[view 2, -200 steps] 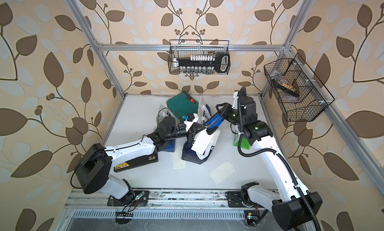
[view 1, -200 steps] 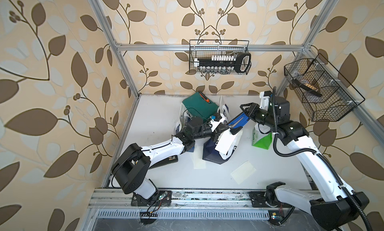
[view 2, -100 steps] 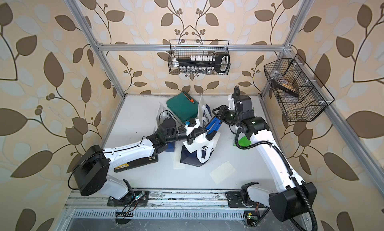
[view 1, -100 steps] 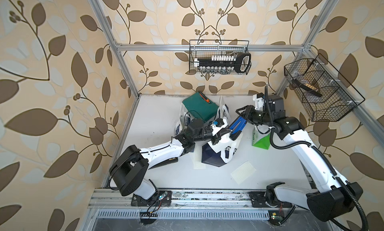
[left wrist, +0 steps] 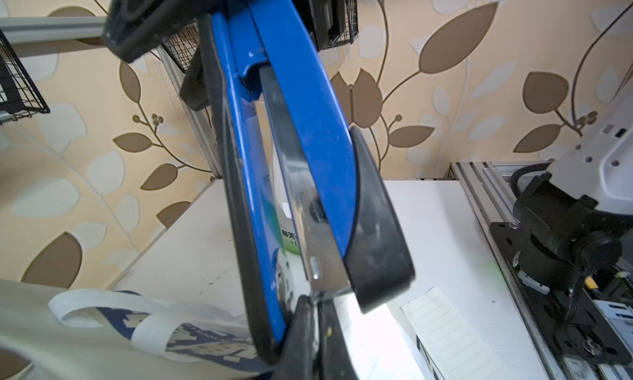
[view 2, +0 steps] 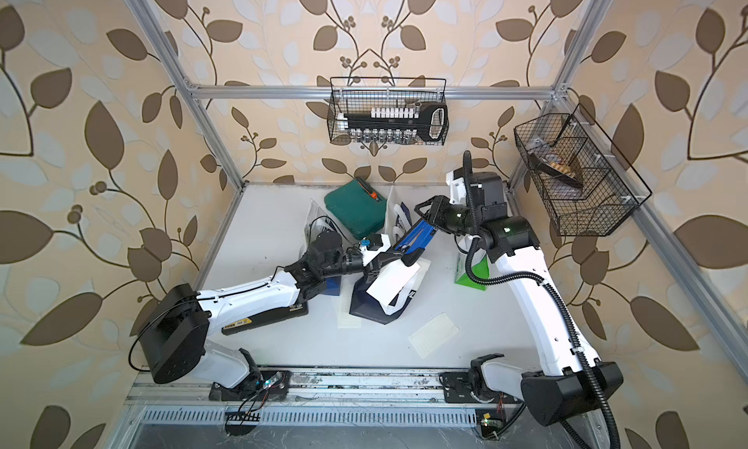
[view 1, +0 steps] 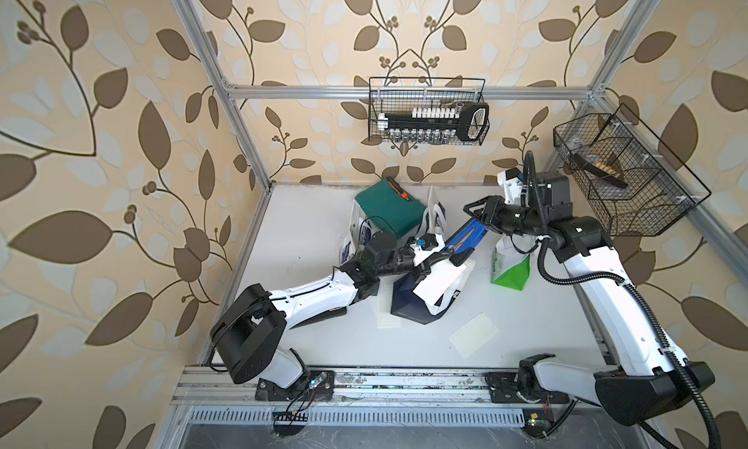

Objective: Staple the receipts to the bags
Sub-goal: Place the stapler in the takeout bag.

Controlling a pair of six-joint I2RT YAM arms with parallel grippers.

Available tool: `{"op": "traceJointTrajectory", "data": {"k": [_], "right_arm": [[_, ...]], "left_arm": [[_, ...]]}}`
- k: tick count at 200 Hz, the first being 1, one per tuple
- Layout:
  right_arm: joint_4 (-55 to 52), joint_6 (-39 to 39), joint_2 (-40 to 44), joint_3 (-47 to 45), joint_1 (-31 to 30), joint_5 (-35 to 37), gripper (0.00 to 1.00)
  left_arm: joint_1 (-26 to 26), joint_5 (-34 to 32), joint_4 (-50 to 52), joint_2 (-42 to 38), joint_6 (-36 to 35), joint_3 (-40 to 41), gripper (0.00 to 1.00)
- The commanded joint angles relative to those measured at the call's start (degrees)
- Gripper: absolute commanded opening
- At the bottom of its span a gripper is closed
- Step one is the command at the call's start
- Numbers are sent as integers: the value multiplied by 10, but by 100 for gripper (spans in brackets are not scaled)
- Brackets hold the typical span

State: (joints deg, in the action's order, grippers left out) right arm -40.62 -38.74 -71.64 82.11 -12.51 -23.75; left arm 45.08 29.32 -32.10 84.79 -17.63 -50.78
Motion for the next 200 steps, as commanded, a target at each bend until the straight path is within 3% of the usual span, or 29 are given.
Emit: {"op": "traceJointTrajectory", "data": {"k": [1,107,200], "right_arm": [[16,-12,7,-19,-6,-25,6],[-26,16,32,-16,13,17,5],[46,-51,33,-58,13,-72,5]], "left_arm": [[6,-19,-9,-16,-4,2,0],[6,-40,-9,-35,-25,1,0],[6,-32,-24,-37,-12,0,0]]}}
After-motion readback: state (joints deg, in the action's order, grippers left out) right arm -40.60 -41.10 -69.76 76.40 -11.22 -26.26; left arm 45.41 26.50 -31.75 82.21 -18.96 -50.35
